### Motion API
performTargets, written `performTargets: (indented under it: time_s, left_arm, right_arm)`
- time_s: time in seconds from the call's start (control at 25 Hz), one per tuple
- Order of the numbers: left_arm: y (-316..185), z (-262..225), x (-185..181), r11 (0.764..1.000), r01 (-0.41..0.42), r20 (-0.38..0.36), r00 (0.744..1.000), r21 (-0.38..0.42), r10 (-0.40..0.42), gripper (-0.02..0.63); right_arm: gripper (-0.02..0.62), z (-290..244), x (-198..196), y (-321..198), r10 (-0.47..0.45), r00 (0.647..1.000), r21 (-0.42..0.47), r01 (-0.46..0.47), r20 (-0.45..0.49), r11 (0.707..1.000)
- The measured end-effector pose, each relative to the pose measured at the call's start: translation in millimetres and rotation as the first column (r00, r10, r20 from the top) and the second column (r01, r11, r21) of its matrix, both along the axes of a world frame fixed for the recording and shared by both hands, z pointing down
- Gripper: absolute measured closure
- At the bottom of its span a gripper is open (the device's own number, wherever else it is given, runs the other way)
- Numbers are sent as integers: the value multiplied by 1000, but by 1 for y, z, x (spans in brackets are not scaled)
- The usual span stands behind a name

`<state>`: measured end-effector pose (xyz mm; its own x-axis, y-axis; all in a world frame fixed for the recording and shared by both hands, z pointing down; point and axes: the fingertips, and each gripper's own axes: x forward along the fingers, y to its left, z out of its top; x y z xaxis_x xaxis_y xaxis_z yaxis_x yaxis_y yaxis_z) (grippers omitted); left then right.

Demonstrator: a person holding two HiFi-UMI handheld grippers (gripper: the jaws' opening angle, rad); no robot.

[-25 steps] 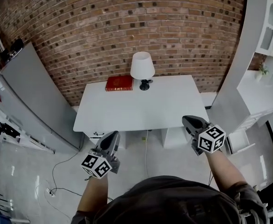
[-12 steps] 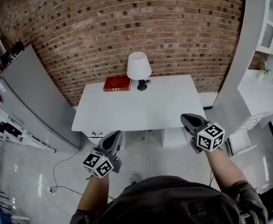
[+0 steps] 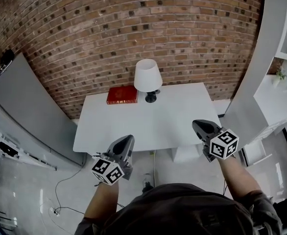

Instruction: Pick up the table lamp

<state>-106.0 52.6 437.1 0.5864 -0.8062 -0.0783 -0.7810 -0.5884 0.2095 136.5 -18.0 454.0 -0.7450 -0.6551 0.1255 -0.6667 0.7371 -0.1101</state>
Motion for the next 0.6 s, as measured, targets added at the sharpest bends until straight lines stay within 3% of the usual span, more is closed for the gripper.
performTargets:
  time_s: [0.16,0.36,0.6]
  left_arm:
    - [-66,0,-30,999,-52,-9,999,4,52,617]
    - [-141,2,-64,992,-129,35,991,3,129,617]
    - [-218,5,-102,985,-173,10,985,-10,173,617]
  right_arm:
    - [601,0,-34,-55,31,999,3,-31,5,1000]
    - [601,-7,-82,-121,65,998,0,-65,10,998]
    - [601,-11,-117,-189,105,994,-8,-105,-1,994]
